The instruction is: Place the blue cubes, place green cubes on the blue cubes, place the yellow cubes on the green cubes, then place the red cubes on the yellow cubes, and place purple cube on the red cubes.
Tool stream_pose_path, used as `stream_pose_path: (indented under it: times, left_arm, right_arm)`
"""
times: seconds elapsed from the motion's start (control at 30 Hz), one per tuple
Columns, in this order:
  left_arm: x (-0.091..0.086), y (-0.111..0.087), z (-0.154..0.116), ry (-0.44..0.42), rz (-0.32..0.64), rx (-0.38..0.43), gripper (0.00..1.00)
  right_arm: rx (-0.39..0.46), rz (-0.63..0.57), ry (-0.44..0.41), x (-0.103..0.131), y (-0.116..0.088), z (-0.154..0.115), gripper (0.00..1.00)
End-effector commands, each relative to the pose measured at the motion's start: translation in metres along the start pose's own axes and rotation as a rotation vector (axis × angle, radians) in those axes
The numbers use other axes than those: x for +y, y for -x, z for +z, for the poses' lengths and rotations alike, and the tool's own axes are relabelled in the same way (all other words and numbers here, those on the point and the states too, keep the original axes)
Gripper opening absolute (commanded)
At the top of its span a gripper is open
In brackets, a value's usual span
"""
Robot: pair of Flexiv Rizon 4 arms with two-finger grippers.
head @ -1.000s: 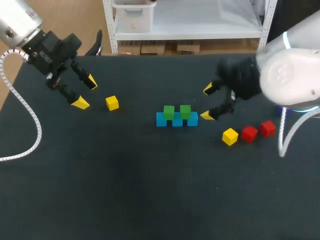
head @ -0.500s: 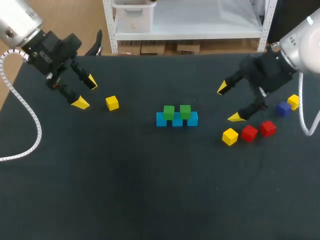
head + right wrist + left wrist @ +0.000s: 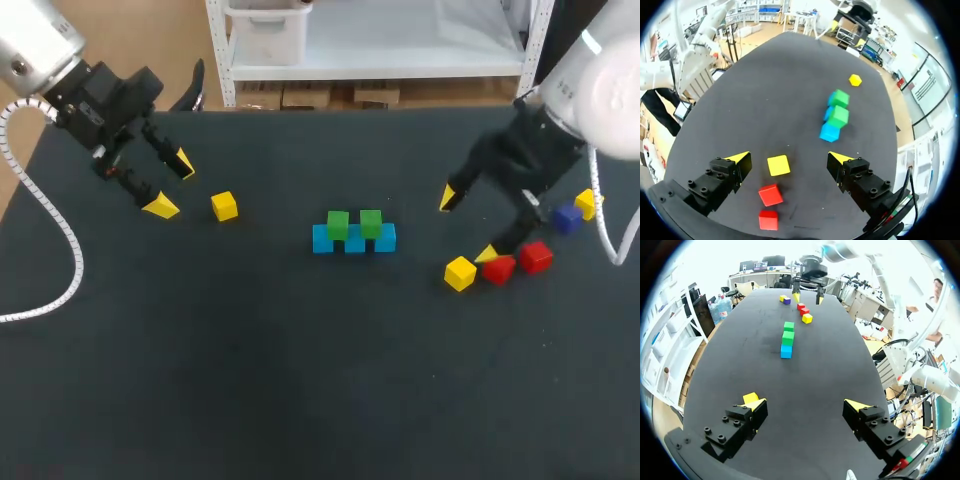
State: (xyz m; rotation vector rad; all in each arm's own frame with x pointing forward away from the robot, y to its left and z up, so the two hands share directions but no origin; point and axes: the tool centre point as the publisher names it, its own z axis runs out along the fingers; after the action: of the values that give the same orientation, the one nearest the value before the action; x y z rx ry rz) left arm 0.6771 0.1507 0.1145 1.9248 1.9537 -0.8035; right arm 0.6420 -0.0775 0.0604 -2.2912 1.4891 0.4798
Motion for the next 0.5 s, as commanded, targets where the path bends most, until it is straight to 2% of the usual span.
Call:
stream_pose_path:
  times: [0.03, 0.23, 0.5]
  left_arm:
    - [0.001, 0.000, 0.000, -0.001, 0.002, 0.000, 1.00]
    - [0.001, 0.000, 0.000, -0.001, 0.002, 0.000, 1.00]
    - [0.001, 0.000, 0.000, -0.001, 0.002, 0.000, 1.00]
  right_arm:
    - [0.035, -0.023, -0.006, 0.011, 0.001, 0.008, 1.00]
    - [0.041, -0.085, 0.022, 0.015, -0.006, 0.015, 1.00]
    - [0.048, -0.143, 0.065, 0.008, -0.022, 0.025, 1.00]
